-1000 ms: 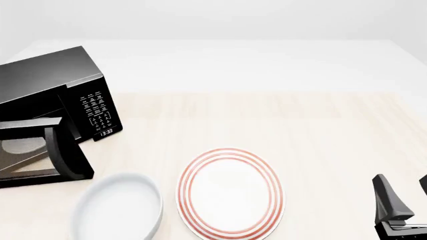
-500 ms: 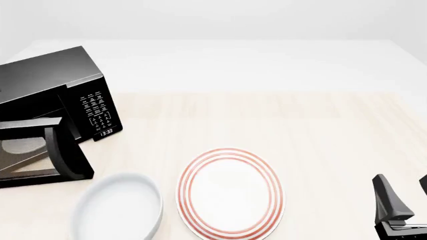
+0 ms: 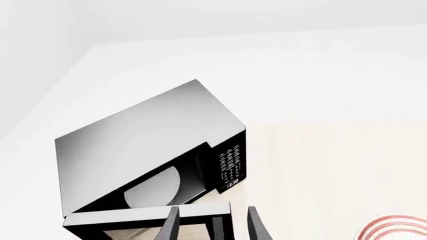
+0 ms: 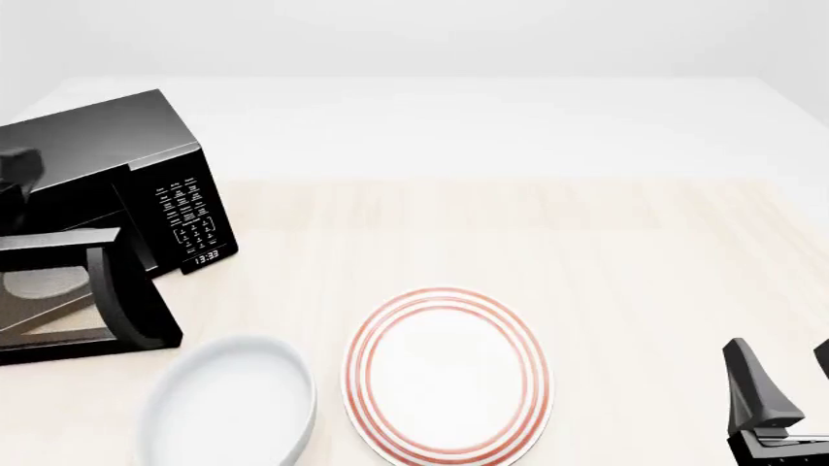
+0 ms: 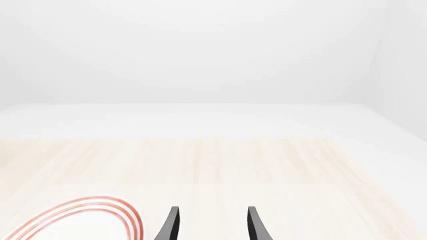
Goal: Open the microwave.
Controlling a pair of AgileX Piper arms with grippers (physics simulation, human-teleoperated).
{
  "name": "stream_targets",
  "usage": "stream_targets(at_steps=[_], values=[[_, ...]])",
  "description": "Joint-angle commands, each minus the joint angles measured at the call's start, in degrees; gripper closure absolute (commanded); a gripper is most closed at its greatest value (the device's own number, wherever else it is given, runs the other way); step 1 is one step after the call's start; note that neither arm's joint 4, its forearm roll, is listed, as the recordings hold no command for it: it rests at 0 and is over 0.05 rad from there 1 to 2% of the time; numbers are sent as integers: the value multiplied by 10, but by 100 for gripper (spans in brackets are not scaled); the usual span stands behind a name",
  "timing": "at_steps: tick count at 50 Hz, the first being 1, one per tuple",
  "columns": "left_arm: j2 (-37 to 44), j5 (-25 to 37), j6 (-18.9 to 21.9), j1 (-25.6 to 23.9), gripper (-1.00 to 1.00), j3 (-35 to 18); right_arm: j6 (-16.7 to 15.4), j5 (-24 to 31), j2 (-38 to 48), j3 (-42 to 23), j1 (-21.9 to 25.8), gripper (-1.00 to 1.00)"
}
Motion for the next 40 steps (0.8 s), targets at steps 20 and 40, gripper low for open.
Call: stream_targets(at_steps=[20, 40], values=[[108, 52, 52, 4, -100, -66, 0, 0, 0, 0, 0, -100], [143, 17, -11, 1, -100, -49, 0, 0, 0, 0, 0, -100]])
